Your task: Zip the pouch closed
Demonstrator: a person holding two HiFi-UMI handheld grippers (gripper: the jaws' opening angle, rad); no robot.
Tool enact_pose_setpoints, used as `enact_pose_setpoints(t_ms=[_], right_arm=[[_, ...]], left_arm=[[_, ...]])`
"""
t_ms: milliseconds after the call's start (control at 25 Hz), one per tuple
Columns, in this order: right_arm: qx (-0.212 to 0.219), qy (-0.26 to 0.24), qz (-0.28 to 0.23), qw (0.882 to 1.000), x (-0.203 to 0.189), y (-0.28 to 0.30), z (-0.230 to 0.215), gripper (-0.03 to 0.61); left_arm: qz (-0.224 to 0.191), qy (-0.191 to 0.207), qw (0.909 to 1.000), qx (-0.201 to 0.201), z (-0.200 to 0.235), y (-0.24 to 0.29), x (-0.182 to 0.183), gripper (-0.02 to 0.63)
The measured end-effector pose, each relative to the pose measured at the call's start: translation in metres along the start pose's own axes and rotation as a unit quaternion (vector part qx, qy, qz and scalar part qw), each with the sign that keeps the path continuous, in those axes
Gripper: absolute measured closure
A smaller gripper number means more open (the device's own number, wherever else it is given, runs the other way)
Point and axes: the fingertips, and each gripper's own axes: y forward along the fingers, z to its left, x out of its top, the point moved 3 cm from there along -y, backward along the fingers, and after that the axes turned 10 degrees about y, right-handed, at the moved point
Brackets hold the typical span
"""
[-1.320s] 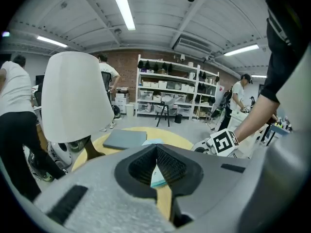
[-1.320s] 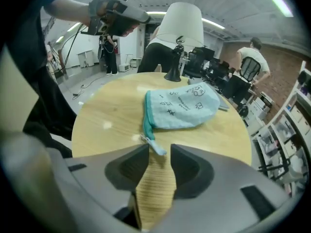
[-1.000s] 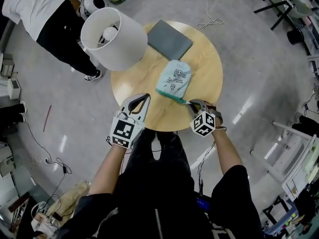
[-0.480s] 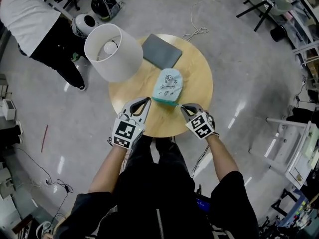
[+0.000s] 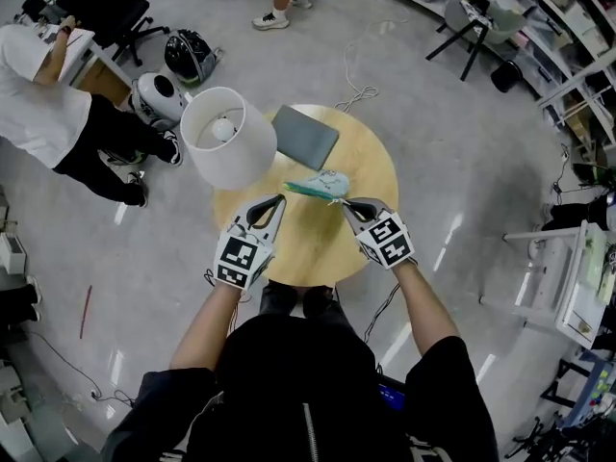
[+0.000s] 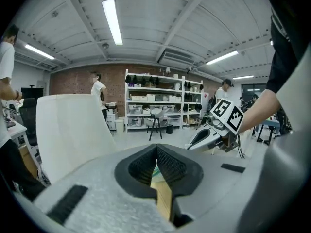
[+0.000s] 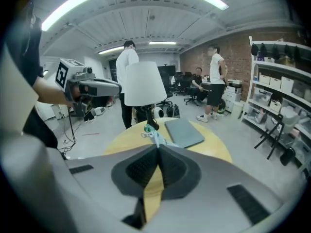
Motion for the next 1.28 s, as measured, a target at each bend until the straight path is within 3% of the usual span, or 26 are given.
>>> enact_pose_setpoints(t_ms=[320,600,760,880,1280], right_arm=[[-0.019,0.007,-0.030,0.999,0.048,-0.025,0.008,0.571],[-0.027,0.029,-0.061,0.997,0.063,-0.051,0.015,0.571],[-0.027,0.031,-0.065,0.997,0.070,-0.058,0.019,0.571],[-0.028,0.032,-0.068,0.997,0.074,-0.064,0.022,0.571],[-0.009,0.029,-0.082,0.996,0.084,-0.078,0.042,0.569]], left_arm=[[-0.035,0.025,0.9990,-0.008,0.020,0.000,0.027,0.607],[-0.057,0.035,0.9973,-0.031,0.005,0.007,0.041,0.607],[-0.071,0.036,0.9939,-0.076,-0.007,0.014,0.048,0.601],[-0.066,0.044,0.9890,-0.125,-0.024,0.023,0.053,0.499],[-0.088,0.036,0.9791,-0.180,-0.058,0.037,0.073,0.518]])
